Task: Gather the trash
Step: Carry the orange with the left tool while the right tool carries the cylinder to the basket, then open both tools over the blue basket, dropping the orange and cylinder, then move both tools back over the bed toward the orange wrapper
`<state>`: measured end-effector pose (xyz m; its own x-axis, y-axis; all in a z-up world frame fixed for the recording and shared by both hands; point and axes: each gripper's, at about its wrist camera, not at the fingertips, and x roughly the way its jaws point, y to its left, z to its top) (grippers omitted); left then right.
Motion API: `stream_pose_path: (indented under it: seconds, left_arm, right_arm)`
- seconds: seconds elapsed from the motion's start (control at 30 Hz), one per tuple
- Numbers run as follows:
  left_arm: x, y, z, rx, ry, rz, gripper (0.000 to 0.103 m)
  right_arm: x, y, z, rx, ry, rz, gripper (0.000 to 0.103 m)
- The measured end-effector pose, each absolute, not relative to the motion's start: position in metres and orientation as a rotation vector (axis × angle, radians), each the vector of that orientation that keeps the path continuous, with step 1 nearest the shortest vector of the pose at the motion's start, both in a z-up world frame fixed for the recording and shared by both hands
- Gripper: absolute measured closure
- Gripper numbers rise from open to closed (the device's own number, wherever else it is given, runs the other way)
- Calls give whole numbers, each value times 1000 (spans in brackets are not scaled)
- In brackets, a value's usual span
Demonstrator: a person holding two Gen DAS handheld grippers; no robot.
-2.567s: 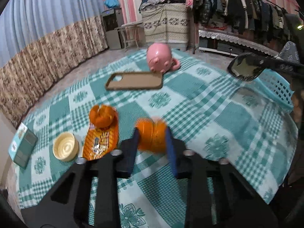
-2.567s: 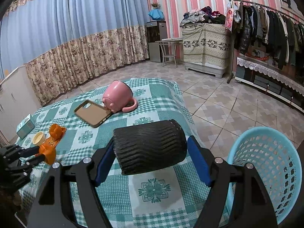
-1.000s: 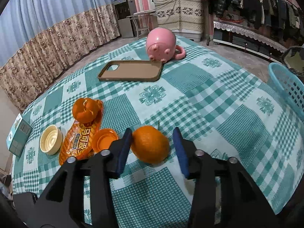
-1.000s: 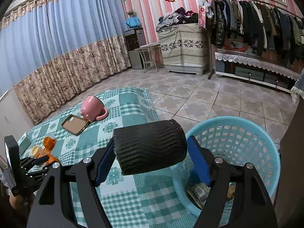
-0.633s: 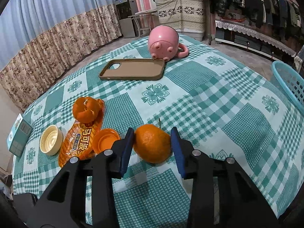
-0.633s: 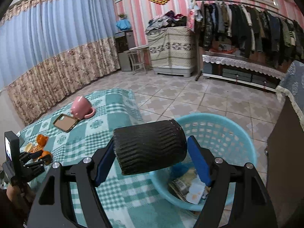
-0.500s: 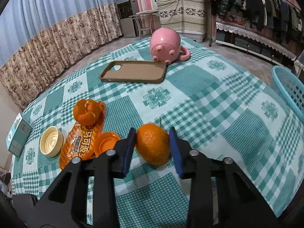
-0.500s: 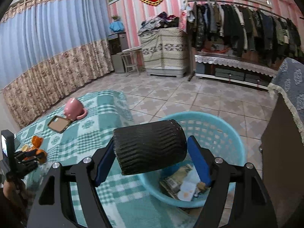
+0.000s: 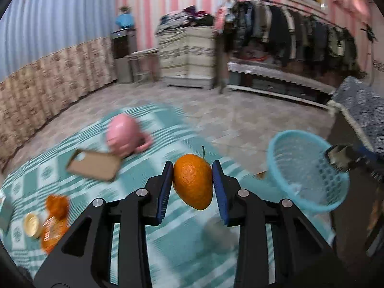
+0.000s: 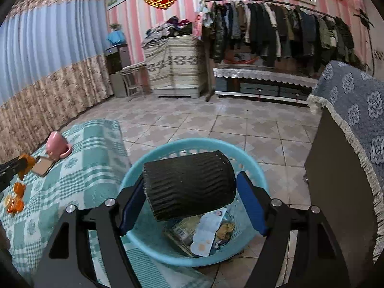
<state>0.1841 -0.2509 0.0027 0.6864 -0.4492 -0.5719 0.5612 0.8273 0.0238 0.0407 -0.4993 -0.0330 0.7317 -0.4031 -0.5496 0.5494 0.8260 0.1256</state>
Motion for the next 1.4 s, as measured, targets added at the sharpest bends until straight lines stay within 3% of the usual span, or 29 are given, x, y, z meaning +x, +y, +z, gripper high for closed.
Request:
stream_pose_path:
  seconds: [0.27, 0.57, 0.67, 0.73, 0.83, 0.93, 1.2, 1.27, 1.4]
  left_arm:
    - [170, -352, -12, 284, 538, -703, 70]
    - [170, -407, -35, 279, 570, -804, 68]
    - [170, -421, -40, 285, 586, -829, 63]
    - [171, -424, -41, 286, 584, -826, 47]
    - [172, -418, -38, 276, 561, -796, 33]
    - [176, -408, -35, 287, 536, -746, 27]
    - [180, -364, -23, 254, 523, -657, 23]
    - [178, -346, -18, 226, 524, -639, 18]
    - [169, -298, -6, 183, 511, -571, 11]
  right_arm:
    - [35, -535, -52, 341, 533, -631, 30]
    - [31, -561, -69, 387, 543, -691, 30]
    - [35, -560, -69, 371, 549, -694, 30]
    - [36, -558, -68, 369, 547, -688, 31]
    - [38, -556, -67, 362, 540, -668, 37]
    - [43, -551, -66, 349, 540, -652, 37]
    - [55, -536, -67, 316, 559, -605, 35]
    - [54, -531, -65, 314, 556, -598, 25]
    - [53, -520, -59, 327, 545, -575, 19]
